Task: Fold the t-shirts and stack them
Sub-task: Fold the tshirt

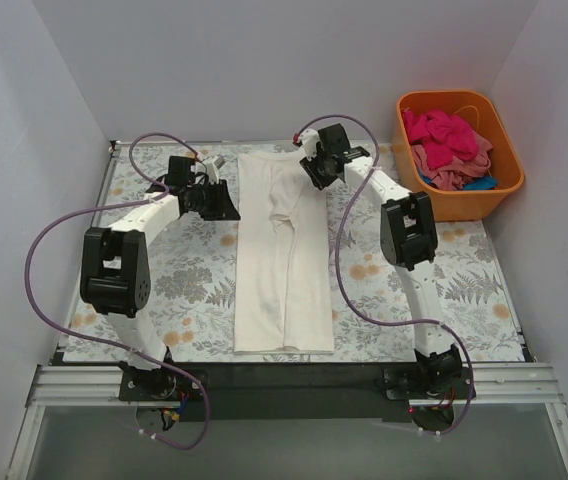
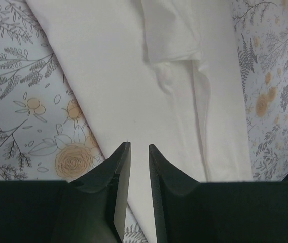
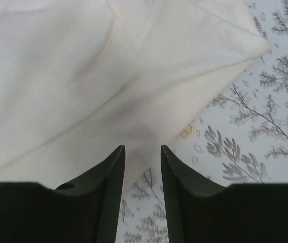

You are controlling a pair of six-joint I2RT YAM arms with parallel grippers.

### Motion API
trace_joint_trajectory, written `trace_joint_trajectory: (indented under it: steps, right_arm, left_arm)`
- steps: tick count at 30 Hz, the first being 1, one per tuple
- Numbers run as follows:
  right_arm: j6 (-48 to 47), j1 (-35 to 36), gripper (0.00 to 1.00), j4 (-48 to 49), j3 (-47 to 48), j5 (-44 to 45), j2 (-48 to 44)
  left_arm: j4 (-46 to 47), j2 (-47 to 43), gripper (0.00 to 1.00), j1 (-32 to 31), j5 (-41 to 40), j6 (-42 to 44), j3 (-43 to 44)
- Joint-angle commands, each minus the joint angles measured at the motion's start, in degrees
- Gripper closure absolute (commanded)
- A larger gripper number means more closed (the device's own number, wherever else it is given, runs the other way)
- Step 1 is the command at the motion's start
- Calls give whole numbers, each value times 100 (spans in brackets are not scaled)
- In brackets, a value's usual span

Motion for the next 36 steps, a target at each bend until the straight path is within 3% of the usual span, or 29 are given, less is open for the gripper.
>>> trace_joint_trajectory:
  steps: [1,5,11,16,24,36]
  right_arm:
    - [75,-125,58,448,-480,-395,-1458]
    - [321,-107,59,124,-1281,-1036,-1954]
    - [989,-72,69,-466,-2072,-2003,-2015]
    - [1060,24,70,-439,-2486,-1935,-1797]
    - [981,-2,71,-387,-1873,-1390,-997]
    - [876,-125,69,-378,-667,-1038,-47]
  left_arm:
    - [385,116,80,-187,48,-119,386]
    - [569,494,80,-363,-110,-313,526]
    - [710,1013,81,-390,-260,-428,667]
    - [789,1268,82,-408,-330,-401,720]
    - [886,1874,82,-399,-655,-375,1018]
    - [710,2982,84,-293,-1059,-226,2390]
